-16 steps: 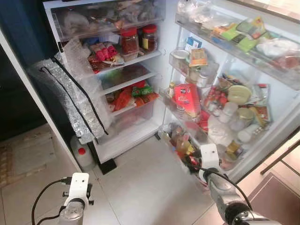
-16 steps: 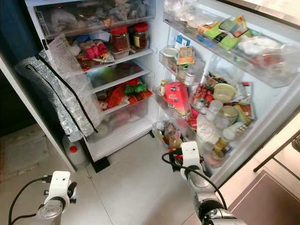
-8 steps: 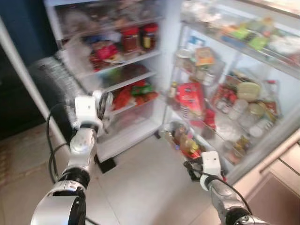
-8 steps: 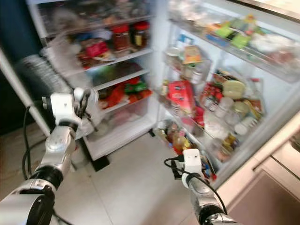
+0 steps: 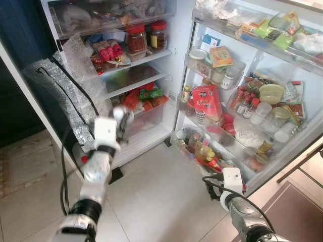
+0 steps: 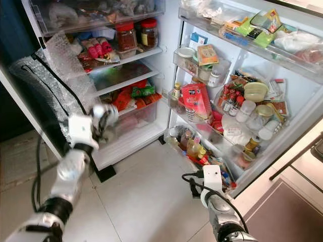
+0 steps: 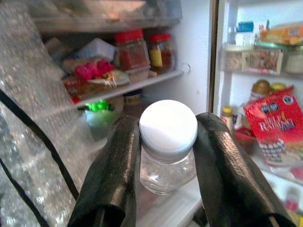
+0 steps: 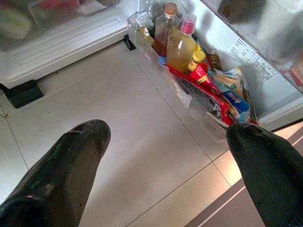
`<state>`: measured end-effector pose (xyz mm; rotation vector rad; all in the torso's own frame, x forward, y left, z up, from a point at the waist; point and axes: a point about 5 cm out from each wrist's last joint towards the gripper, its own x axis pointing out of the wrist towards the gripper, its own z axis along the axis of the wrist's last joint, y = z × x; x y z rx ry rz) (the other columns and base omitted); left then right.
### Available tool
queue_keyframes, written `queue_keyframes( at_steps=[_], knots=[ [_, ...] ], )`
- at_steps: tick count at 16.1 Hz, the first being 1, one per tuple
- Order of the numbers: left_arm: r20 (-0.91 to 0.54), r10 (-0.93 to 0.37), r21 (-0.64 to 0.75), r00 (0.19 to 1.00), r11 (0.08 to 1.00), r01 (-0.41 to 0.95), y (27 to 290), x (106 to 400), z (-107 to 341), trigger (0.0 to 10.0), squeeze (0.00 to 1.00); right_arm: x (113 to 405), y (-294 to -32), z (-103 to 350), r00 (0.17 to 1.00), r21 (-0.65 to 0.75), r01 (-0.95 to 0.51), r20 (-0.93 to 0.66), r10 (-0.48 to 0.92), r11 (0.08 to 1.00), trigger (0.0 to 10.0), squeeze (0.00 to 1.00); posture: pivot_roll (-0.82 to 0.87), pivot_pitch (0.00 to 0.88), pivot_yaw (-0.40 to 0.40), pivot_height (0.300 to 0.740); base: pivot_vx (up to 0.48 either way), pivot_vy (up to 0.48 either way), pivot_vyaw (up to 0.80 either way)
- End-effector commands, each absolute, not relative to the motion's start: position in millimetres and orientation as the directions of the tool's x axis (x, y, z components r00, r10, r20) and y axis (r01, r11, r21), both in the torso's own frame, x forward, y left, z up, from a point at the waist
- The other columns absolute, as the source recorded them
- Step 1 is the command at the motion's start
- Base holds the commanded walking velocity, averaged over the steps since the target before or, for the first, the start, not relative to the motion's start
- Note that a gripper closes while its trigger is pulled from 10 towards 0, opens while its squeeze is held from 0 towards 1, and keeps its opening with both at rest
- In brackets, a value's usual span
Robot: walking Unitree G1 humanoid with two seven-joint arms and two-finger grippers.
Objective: Restocking fridge
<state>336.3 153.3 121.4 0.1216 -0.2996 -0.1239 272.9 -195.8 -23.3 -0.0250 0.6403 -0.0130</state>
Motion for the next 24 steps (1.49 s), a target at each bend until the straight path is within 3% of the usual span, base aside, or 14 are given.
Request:
queue_keyframes(
  at_steps=[1,4,9,13,19,24],
  knots=[
    [0.344,-0.155,0.152,0.926,0.982,0.108,151,339,136,10.0,0.00,268,-201,-27,0.783,-0.032,0.026,-0.621,-0.040,0.999,10.0,0.00,0.00,0.051,-0.068,0.740,0.000,0.000,0.00],
    [0.344,-0.147,0.179,0.927,0.980,0.089,153,322,133,10.0,0.00,254,-199,-38,0.776,-0.018,0.043,-0.630,-0.045,0.999,10.0,0.00,0.00,0.077,-0.048,0.740,0.000,0.000,0.00],
    [0.341,-0.069,0.256,0.938,0.966,-0.021,180,296,135,10.0,0.00,222,-200,-57,0.743,-0.012,0.087,-0.666,-0.073,0.996,10.0,0.00,-0.02,0.101,-0.016,0.740,0.000,0.000,0.00],
    [0.330,-0.224,0.237,0.917,0.960,0.150,144,282,148,10.0,0.00,215,-201,-61,0.743,-0.011,0.107,-0.663,-0.088,0.994,10.0,0.00,-0.05,0.107,-0.004,0.740,0.000,0.000,0.00],
    [0.238,-0.212,0.211,0.948,0.964,0.163,131,261,130,10.0,0.00,217,-213,-56,0.765,-0.036,0.106,-0.635,-0.105,0.994,10.0,0.00,-0.06,0.123,-0.042,0.740,0.000,0.000,0.00],
    [0.209,-0.200,0.212,0.957,0.965,0.155,126,273,133,10.0,0.00,207,-209,-62,0.748,-0.028,0.108,-0.656,-0.100,0.994,10.0,0.00,-0.04,0.150,-0.054,0.740,0.000,0.000,0.00]
  ],
)
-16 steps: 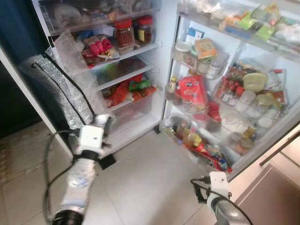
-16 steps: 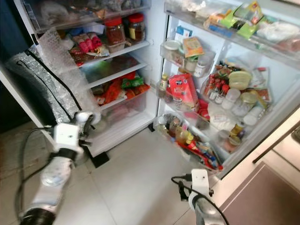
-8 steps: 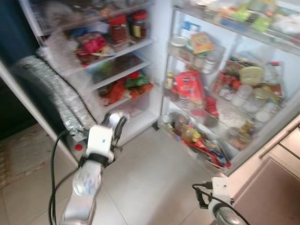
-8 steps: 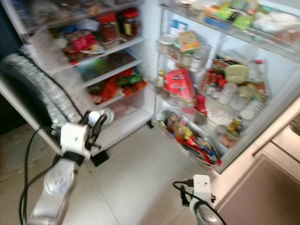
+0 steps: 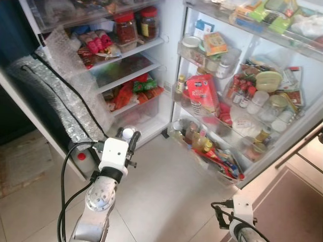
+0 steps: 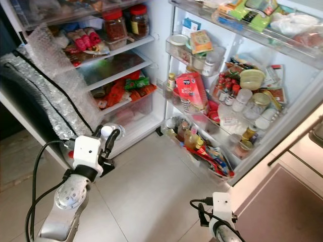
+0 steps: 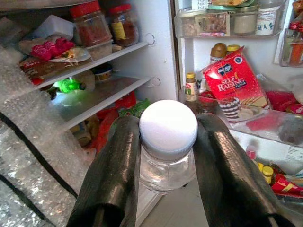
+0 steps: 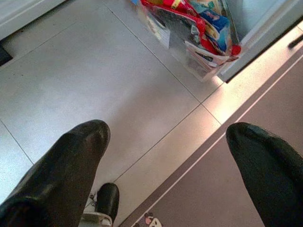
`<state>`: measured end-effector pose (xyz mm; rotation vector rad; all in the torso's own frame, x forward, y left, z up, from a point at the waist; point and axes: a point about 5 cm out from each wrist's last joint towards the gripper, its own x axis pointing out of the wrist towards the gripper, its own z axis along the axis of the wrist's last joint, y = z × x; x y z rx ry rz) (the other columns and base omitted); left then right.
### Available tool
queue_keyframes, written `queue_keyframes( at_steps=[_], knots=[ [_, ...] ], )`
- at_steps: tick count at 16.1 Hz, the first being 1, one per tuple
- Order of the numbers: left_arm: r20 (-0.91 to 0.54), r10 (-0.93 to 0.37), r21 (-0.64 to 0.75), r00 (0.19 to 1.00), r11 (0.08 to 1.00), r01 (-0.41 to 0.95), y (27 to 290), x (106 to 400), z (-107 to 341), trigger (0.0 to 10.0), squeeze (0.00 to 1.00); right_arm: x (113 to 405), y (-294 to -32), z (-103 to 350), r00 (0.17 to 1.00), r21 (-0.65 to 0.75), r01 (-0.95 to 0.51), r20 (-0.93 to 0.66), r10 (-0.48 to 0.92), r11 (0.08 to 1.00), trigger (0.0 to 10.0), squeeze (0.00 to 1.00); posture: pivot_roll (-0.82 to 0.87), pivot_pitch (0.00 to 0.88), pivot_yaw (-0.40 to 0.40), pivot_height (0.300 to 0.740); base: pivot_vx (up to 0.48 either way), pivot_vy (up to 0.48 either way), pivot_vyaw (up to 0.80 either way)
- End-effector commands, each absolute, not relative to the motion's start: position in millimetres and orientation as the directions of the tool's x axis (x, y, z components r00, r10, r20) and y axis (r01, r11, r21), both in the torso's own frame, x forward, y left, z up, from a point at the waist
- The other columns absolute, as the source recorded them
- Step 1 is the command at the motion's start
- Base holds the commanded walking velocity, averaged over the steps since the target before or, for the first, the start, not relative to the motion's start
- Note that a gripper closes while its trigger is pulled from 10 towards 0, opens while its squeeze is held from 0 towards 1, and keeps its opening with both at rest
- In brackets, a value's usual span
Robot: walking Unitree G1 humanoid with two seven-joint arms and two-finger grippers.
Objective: Restocking fridge
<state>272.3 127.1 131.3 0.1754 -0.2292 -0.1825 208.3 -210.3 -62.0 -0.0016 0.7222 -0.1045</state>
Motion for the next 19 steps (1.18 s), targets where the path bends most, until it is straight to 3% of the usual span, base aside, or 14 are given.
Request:
queue_keyframes(
  at_steps=[1,8,19],
  knots=[
    [0.208,-0.203,0.215,0.957,0.964,0.158,124.9,274.2,133.5,10.0,0.00,208.2,-208.0,-62.2,0.749,-0.023,0.108,-0.655,-0.096,0.994,10.0,0.00,-0.04,0.150,-0.054,0.740,0.000,0.000,0.00],
    [0.190,-0.200,0.221,0.961,0.963,0.157,127.3,274.0,135.5,10.0,0.00,214.0,-202.6,-59.6,0.761,-0.008,0.098,-0.644,-0.080,0.995,10.0,0.00,-0.05,0.219,-0.034,0.740,0.266,0.000,0.00],
    [0.202,-0.211,0.223,0.956,0.961,0.165,122.8,274.2,141.3,10.0,0.00,214.9,-198.5,-59.4,0.765,-0.013,0.042,-0.643,-0.040,0.999,10.0,0.00,-0.06,0.235,-0.030,0.740,0.248,0.000,0.00]
  ],
)
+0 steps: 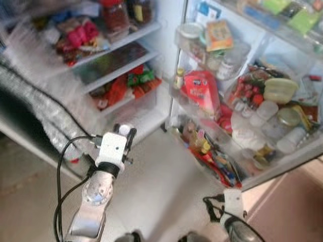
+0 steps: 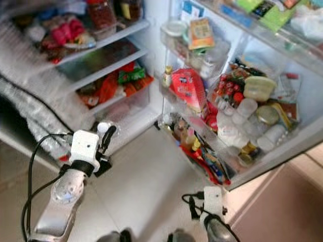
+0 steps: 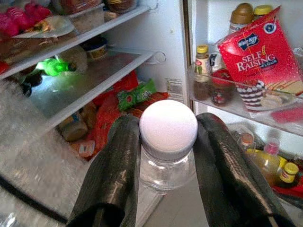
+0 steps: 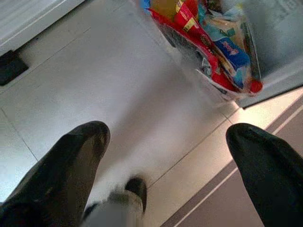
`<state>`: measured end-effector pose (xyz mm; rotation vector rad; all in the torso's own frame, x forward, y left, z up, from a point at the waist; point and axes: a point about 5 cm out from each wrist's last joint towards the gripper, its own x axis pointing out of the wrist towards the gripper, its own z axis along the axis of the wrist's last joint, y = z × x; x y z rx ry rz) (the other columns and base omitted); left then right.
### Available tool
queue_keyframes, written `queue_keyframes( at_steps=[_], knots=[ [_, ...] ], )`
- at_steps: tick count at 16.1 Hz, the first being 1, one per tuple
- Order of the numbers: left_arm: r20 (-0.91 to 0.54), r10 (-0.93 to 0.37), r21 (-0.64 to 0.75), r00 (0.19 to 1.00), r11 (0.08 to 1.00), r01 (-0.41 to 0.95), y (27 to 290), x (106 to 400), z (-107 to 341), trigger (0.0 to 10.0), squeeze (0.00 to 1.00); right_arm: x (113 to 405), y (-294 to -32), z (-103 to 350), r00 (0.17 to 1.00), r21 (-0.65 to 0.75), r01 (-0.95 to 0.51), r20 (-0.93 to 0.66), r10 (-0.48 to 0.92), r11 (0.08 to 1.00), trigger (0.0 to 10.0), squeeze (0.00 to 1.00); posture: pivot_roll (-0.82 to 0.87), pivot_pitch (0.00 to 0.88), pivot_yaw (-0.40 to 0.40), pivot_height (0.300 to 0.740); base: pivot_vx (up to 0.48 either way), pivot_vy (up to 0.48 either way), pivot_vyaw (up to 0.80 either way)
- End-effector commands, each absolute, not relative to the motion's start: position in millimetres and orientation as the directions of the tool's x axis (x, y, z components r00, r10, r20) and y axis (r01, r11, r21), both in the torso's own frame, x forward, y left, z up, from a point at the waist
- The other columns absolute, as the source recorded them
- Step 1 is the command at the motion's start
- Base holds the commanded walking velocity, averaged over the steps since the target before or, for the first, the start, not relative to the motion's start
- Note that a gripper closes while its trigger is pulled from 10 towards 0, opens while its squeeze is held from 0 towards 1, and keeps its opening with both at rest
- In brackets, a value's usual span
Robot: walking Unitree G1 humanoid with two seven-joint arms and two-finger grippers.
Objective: Restocking fridge
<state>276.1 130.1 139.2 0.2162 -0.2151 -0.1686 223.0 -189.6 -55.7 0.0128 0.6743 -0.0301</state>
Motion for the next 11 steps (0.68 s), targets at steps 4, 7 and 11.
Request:
queue_keyframes(
  at_steps=[4,7,11],
  knots=[
    [0.204,-0.214,0.221,0.955,0.961,0.167,122.4,274.9,142.1,10.0,0.00,214.0,-197.0,-60.1,0.764,-0.009,0.030,-0.644,-0.029,1.000,10.0,0.00,-0.06,0.237,-0.031,0.740,0.000,0.000,0.80],
    [0.205,-0.216,0.220,0.954,0.960,0.170,121.9,275.9,142.9,10.0,0.00,212.7,-195.2,-61.3,0.760,0.008,0.035,-0.650,-0.022,0.999,10.0,0.00,-0.06,0.234,-0.030,0.740,0.000,0.000,0.34],
    [0.206,-0.220,0.220,0.954,0.960,0.174,120.7,276.5,143.0,10.0,0.00,212.2,-195.4,-61.8,0.755,-0.001,0.025,-0.655,-0.019,1.000,10.0,0.00,-0.06,0.228,-0.032,0.740,0.000,0.000,0.00]
  ],
)
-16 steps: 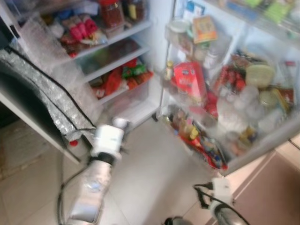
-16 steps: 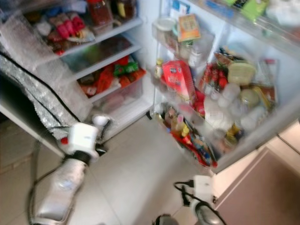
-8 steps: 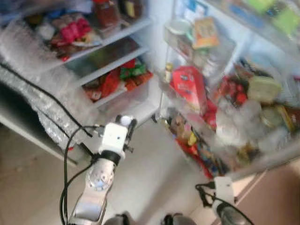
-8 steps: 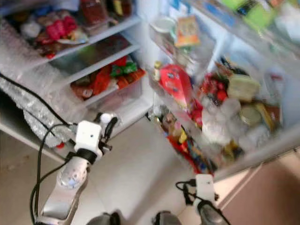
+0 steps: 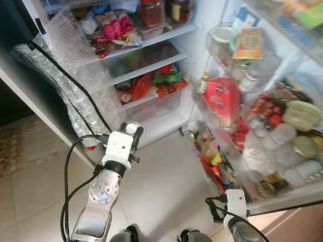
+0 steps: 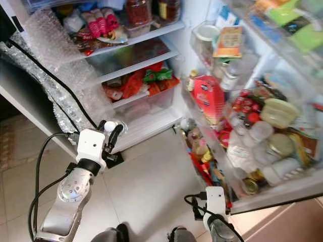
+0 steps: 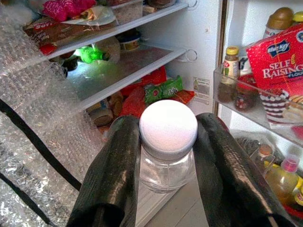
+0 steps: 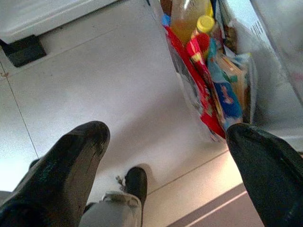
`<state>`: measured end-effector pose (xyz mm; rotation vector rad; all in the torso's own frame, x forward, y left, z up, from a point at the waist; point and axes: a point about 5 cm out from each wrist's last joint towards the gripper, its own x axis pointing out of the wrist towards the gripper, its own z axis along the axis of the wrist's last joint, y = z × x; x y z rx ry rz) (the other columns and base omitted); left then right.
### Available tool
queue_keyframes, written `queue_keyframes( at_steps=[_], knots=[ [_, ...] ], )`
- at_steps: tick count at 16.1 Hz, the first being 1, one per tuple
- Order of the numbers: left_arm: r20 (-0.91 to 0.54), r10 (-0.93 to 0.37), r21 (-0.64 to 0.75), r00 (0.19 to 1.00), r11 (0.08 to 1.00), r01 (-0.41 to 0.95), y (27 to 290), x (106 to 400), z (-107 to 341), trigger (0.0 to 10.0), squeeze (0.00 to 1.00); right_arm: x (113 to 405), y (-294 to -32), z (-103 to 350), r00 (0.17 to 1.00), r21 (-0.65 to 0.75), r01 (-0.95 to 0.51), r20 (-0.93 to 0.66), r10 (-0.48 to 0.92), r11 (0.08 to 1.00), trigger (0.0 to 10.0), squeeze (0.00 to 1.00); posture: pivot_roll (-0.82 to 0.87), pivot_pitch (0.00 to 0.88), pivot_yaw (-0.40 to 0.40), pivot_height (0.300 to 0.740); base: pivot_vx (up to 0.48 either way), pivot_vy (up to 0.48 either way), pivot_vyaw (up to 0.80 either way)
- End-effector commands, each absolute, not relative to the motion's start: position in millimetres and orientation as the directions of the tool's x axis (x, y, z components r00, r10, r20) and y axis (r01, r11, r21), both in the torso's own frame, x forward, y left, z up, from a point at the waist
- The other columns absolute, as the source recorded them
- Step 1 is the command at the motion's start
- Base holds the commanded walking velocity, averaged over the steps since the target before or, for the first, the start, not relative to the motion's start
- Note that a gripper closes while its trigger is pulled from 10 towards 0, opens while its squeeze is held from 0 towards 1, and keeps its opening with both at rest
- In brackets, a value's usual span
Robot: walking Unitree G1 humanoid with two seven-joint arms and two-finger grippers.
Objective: Restocking fridge
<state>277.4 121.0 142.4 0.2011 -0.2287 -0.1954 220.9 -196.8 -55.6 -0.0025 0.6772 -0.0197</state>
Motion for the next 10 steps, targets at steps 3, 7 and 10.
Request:
queue_keyframes(
  at_steps=[3,7,10],
  knots=[
    [0.204,-0.226,0.222,0.953,0.958,0.180,119.7,276.3,142.9,10.0,0.00,210.4,-194.8,-63.3,0.746,-0.009,0.009,-0.666,-0.013,1.000,10.0,0.00,-0.06,0.224,-0.032,0.740,0.000,0.000,0.00],
    [0.206,-0.232,0.224,0.951,0.957,0.185,118.9,277.3,143.3,10.0,0.00,210.4,-194.4,-63.6,0.741,-0.012,0.010,-0.671,-0.016,1.000,10.0,0.00,-0.05,0.206,-0.029,0.740,0.000,0.000,0.00],
    [0.205,-0.237,0.225,0.950,0.956,0.190,117.7,277.1,143.0,10.0,0.00,210.8,-194.6,-63.5,0.740,-0.014,0.009,-0.673,-0.016,1.000,10.0,0.00,-0.05,0.198,-0.028,0.740,0.000,0.000,0.00]
  ],
)
